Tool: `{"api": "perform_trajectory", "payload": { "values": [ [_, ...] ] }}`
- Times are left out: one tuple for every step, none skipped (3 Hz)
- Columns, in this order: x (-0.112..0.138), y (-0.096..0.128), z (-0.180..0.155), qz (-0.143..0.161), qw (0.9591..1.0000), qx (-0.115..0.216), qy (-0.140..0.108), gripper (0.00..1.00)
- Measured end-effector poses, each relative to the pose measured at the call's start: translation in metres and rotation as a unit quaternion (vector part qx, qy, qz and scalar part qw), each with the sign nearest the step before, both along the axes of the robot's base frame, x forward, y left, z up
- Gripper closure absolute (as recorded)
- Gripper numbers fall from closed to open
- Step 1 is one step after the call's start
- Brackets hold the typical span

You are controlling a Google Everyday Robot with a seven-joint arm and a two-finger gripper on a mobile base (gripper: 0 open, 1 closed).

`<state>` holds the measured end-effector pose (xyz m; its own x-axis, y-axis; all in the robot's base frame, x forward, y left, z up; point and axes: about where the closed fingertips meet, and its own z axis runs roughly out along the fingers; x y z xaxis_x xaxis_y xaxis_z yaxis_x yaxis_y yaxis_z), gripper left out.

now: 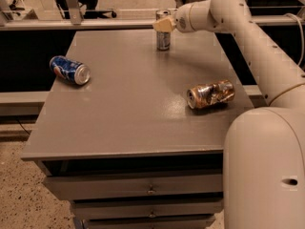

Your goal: Move redbull can near orange can

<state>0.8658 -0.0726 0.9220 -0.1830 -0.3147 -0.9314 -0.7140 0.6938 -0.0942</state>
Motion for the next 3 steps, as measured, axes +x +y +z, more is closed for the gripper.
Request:
{"api": "perform_trajectory", "payload": {
  "values": [
    [-0.023,0.003,0.012,0.039,0.9992,0.004,0.004,0.88],
    [-0.063,-0.005,0.023,0.083,0.9965,0.005,0.002,1.00],
    [-0.114,-0.030,0.021,0.116,0.9932,0.010,0.000,1.00]
  ]
}}
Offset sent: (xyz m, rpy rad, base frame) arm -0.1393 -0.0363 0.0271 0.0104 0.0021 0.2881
